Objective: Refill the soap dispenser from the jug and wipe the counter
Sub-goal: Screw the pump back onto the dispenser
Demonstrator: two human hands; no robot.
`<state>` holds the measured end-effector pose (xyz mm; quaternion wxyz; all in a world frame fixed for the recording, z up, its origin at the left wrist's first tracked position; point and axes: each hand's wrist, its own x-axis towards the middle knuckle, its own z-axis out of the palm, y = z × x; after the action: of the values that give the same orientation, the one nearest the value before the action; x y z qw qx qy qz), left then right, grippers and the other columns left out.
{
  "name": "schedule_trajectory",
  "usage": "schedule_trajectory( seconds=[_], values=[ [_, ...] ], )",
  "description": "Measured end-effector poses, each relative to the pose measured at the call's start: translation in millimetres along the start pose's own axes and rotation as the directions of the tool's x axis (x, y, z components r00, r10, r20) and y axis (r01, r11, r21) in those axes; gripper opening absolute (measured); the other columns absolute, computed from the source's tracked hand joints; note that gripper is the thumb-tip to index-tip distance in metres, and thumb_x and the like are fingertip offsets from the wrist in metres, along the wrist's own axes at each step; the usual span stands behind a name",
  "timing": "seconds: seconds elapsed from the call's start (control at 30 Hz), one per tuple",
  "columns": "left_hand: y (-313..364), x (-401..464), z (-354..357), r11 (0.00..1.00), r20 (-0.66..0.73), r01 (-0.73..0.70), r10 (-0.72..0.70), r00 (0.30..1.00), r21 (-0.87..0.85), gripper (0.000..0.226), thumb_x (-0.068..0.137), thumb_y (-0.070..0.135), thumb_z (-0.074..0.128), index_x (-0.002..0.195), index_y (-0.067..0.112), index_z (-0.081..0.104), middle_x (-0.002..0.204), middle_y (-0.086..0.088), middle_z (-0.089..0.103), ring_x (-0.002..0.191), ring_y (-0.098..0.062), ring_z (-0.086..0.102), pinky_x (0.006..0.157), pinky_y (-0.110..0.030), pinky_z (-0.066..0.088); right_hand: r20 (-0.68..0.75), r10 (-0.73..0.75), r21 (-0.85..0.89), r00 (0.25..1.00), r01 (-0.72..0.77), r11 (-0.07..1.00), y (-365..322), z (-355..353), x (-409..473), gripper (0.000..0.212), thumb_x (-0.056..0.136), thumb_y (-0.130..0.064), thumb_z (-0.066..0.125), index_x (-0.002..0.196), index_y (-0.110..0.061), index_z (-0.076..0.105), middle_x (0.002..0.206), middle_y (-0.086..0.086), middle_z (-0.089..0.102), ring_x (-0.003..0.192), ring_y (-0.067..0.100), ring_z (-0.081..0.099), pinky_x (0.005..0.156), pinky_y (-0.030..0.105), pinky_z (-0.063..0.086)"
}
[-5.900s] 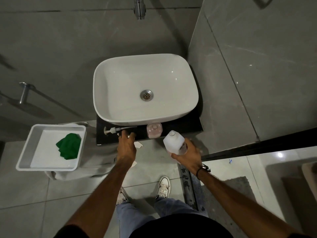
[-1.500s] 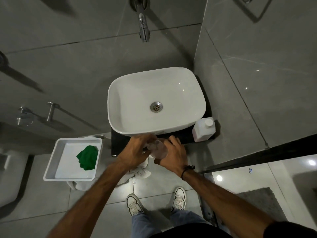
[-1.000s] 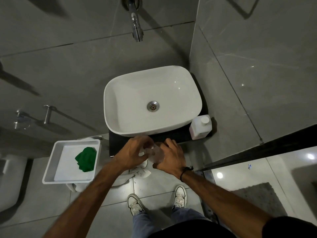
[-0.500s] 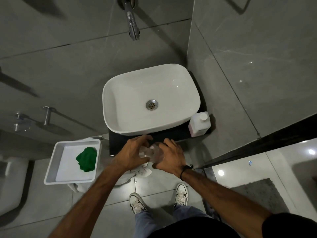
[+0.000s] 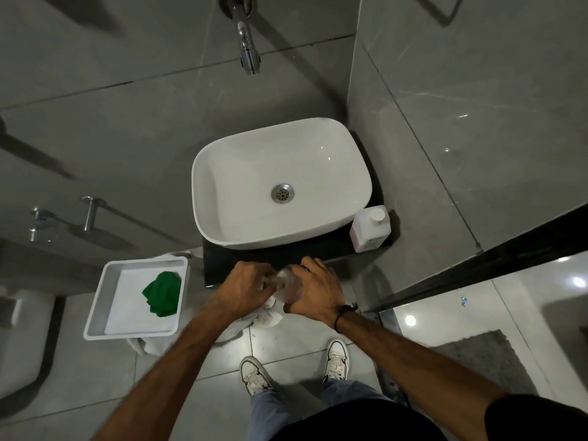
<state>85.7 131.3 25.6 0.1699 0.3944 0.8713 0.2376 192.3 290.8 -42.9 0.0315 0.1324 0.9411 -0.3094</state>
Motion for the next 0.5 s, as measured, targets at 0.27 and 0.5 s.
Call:
schedule_trajectory(
  seconds=[0.27,0.5],
  values=[
    [-9,-5,-6,0.985,0.071,-0.169,0.166,0.984,0.033,0.020,0.081,0.009,0.078,0.101,0.010,0.079,0.099,-0.003,0.074,0.084,-0.013,0.071,0.077,-0.013,0.050,0.038,-0.029,0.011,0.999,0.028,1.000,-5,2,3,0.076,0.049,-0.055,0.079,0.118,-0.030,0.062,0.101,-0.009,0.053,0.093,0.015,0.051,0.078,0.035,0.051],
    [-23,-10,-12,0.999,0.038,-0.045,0.045,0.998,0.010,0.017,0.082,0.020,0.076,0.094,0.008,0.078,0.085,-0.003,0.076,0.070,-0.013,0.068,0.067,-0.026,0.054,0.029,-0.058,-0.033,0.998,0.058,0.998,-15,9,7,0.074,0.046,-0.058,0.076,0.114,-0.030,0.062,0.098,-0.010,0.051,0.092,0.014,0.051,0.073,0.035,0.052]
  ],
)
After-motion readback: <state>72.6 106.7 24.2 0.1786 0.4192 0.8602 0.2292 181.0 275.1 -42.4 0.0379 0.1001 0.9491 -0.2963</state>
